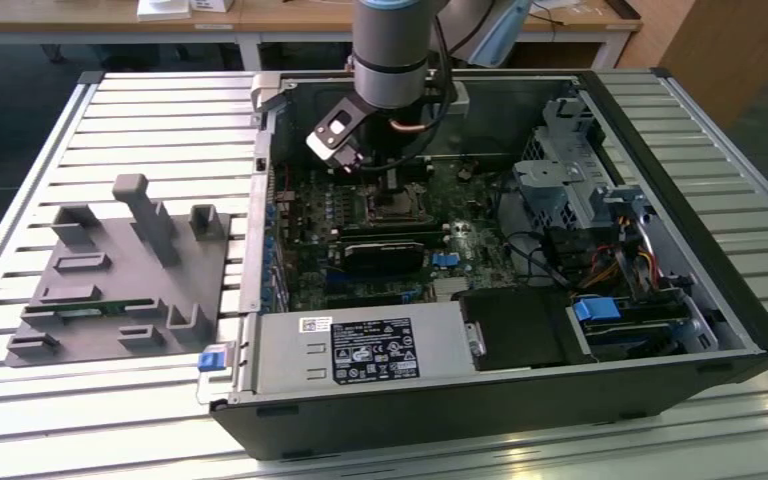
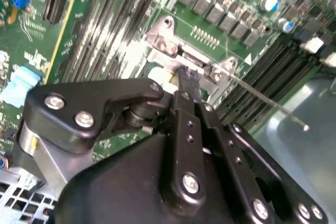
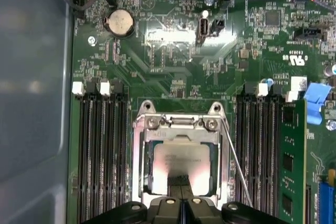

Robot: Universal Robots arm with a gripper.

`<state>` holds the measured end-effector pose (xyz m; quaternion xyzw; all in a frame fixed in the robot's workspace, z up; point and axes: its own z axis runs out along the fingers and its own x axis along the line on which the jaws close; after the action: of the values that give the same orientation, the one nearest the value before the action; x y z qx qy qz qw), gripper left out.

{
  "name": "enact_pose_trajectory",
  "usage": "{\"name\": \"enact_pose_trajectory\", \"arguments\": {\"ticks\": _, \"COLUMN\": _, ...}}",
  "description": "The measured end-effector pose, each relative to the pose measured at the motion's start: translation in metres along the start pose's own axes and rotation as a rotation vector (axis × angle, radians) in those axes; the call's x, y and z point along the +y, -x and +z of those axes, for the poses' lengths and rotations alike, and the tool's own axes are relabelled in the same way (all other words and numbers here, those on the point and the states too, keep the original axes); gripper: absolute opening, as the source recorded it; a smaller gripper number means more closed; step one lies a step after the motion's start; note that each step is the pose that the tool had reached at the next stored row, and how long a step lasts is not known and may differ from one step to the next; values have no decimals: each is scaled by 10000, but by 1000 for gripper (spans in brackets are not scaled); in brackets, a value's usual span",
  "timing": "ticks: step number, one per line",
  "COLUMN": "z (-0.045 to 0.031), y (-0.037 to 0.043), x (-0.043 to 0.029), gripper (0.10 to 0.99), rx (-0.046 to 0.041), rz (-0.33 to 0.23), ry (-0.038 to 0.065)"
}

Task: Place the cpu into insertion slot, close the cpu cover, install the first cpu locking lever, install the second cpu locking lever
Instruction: 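Close the cpu cover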

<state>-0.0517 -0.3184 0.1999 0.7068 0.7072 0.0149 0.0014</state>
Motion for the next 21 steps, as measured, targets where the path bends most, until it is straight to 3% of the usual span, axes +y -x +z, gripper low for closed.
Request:
{"name": "enact_pose_trajectory", "arguments": {"ticks": 6, "z": -67, "y": -2, "x": 3, "gripper": 106, "rx": 0, "rz": 1, "ry": 0}}
{"name": "enact_pose_trajectory", "arguments": {"ticks": 11, "z": -72, "y": -2, "x": 21, "gripper": 106, "rx": 1, "rz": 0, "ry": 0}}
{"name": "enact_pose_trajectory", "arguments": {"ticks": 21, "z": -69, "y": -2, "x": 148, "gripper": 106, "rx": 1, "rz": 1, "ry": 0}}
